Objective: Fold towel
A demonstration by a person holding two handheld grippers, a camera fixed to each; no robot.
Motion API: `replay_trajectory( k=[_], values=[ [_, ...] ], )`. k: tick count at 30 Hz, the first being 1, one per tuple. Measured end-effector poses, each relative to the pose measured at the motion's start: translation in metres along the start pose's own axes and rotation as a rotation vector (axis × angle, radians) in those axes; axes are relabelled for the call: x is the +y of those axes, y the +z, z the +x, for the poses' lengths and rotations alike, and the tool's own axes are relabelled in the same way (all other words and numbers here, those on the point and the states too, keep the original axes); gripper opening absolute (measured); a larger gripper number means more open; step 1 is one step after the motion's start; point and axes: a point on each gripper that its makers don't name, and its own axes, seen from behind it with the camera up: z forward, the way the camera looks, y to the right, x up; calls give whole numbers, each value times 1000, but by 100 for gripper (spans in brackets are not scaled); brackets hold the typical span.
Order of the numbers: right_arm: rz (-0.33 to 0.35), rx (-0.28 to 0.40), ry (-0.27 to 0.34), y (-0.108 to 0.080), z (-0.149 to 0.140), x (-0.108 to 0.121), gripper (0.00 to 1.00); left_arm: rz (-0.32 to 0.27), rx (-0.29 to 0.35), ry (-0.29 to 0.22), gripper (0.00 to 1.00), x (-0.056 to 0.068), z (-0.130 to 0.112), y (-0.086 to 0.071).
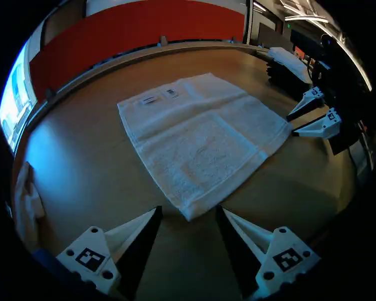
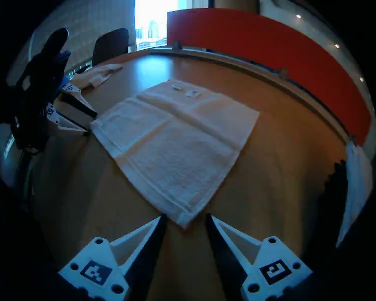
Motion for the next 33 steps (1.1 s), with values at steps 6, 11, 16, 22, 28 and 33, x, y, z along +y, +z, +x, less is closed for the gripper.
replay_trajectory(
  k=[6,11,16,22,28,33],
  values=[
    [9,1,-3,0,0,-2,50,7,-3,6,73,1,0,1],
    [14,-5,-12,0,1,-1,50,0,-8,16,71,2,1,2],
    [21,-9,-21,0,1,-2,50,-7,-12,26,71,3,1,2],
    [34,-10,-21,1,1,-4,38,-8,-15,24,69,4,2,3],
    [38,-14,-29,2,2,-5,31,-19,-19,37,58,8,2,4],
    [41,-17,-27,2,2,-6,22,-18,-19,34,50,10,2,4]
  ],
)
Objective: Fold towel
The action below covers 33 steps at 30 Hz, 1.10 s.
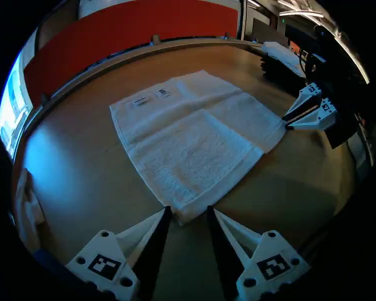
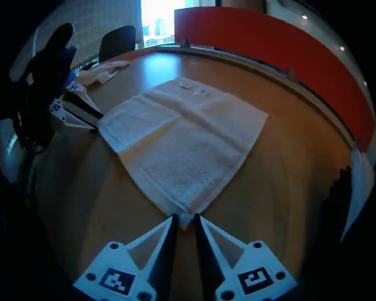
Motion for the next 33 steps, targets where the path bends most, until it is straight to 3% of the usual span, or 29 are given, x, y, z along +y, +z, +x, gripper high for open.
replay_trajectory(
  k=[2,6,10,21,33],
  values=[
    [1,-1,1,0,0,0,20,17,-2,-14,26,-4,0,0],
    [3,-6,0,-1,0,-1,18,34,-4,-37,18,-7,1,-1],
    [7,-6,3,-1,1,-3,15,40,0,-19,12,-6,0,-1],
    [7,17,14,-9,11,-1,14,40,3,-43,10,-3,4,-5],
    [-16,111,20,-42,49,1,14,55,13,-69,10,-2,22,-39]
  ],
)
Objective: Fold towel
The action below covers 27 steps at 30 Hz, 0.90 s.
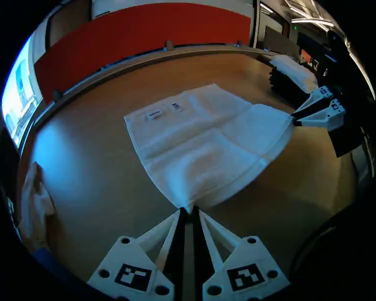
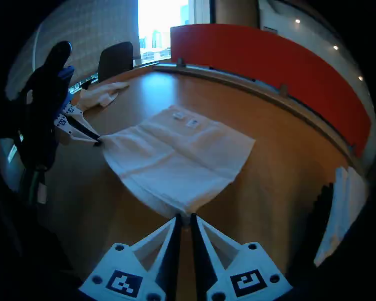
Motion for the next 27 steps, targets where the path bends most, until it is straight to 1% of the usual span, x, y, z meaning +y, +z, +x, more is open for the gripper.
replay_trajectory(
  k=[6,12,21,27],
  values=[
    [-9,45,-5,-21,23,-1,14,4,21,-15,10,0,16,-20],
    [-14,78,4,-43,40,-3,13,-2,29,-27,10,3,28,-38],
    [-6,86,18,-69,48,-9,13,-14,23,-48,10,13,36,-62],
    [0,82,16,-82,49,-13,14,-31,17,-68,10,24,35,-76]
  ],
)
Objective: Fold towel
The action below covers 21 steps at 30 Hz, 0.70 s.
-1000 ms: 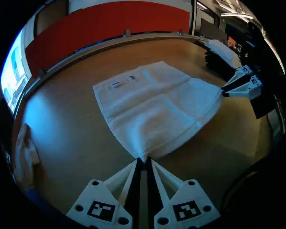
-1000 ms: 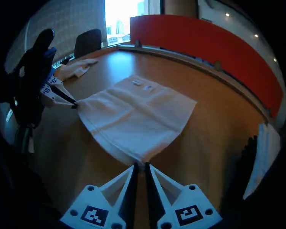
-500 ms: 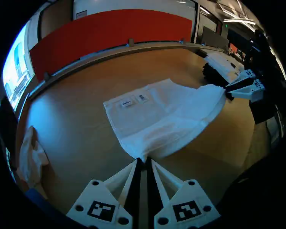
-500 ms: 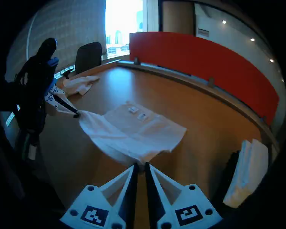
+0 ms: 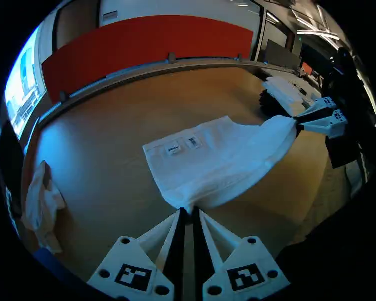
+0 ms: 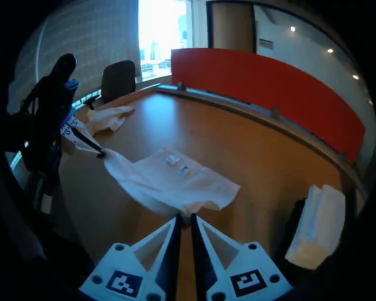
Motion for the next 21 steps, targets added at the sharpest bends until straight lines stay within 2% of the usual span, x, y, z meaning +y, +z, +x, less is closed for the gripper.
replay_trajectory(
  k=[12,21],
  values=[
    [9,-6,1,-6,0,-6,13,1,-8,6,10,5,-3,-7],
    [10,-27,12,1,-6,-2,14,5,-14,-10,10,0,-1,3]
  ],
)
